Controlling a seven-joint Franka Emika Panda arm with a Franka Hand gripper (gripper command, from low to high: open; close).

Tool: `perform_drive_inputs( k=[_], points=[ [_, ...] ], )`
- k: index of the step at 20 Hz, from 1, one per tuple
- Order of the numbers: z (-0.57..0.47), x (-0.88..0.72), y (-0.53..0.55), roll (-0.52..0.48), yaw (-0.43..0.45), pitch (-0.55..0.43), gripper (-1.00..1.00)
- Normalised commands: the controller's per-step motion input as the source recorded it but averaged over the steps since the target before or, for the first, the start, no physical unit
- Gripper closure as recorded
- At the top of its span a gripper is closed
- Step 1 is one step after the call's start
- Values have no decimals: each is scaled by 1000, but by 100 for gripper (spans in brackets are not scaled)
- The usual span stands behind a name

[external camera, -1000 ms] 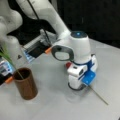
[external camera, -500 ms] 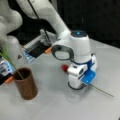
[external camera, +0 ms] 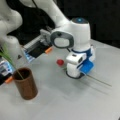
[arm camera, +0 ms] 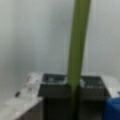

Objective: Flower insertion into a vase

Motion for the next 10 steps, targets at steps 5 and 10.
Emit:
perform_drive_inputs(
  k=[5, 10],
  points=[
    [432, -312, -247, 84, 25, 71, 100],
    [254, -273, -263, 105, -8, 10, 100]
  ],
)
